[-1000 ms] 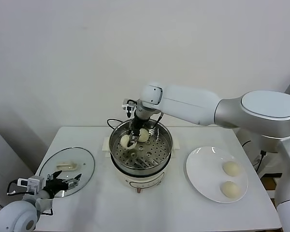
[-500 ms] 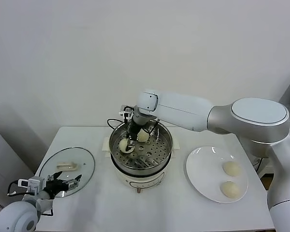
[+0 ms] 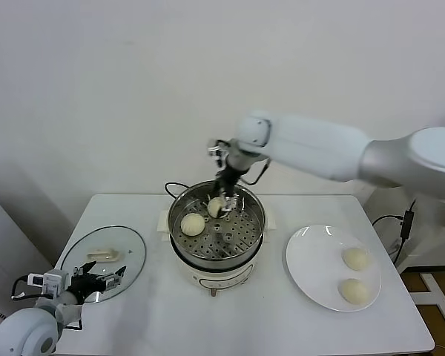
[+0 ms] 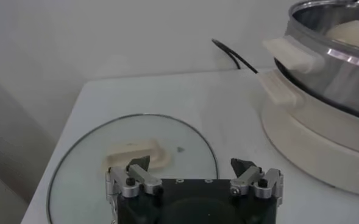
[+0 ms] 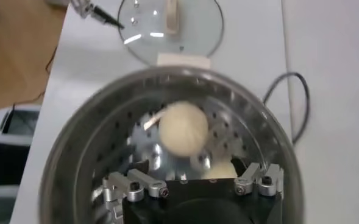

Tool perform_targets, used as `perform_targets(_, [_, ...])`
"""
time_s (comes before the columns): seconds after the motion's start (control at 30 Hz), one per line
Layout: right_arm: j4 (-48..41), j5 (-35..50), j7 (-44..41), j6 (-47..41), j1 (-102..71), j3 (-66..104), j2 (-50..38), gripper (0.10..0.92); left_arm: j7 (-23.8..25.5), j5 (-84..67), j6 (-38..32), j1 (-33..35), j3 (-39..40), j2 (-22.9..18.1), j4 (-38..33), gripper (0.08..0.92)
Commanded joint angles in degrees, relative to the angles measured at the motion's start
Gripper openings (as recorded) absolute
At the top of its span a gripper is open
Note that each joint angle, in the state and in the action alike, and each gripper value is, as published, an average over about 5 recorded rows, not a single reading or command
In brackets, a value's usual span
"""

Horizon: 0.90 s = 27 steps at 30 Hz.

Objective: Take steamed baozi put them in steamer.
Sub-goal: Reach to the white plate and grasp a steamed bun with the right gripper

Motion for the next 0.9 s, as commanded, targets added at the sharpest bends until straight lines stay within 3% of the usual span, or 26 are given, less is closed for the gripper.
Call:
perform_targets(0.03, [9.37,-8.84,-7.34,5.98,6.42,-5.49,-19.3,0.823,-0.02,0.0,0.06,0.04,-0.16,0.03,-0.1,0.823])
perform_targets(0.37, [9.14,-20.25,-8.83,14.13,-6.48,0.53,-30.39,0.823,-0.02,-0.08,0.0,0.47,-0.9,-0.06,-0.58,0.823])
perform_targets(0.9, [4.91,-34.51,-9.66,22.7,-29.46,18.87,-35.63,0.823,-0.15,-0.08,0.14,0.95,-1.47,-0.05,-0.98,0.823])
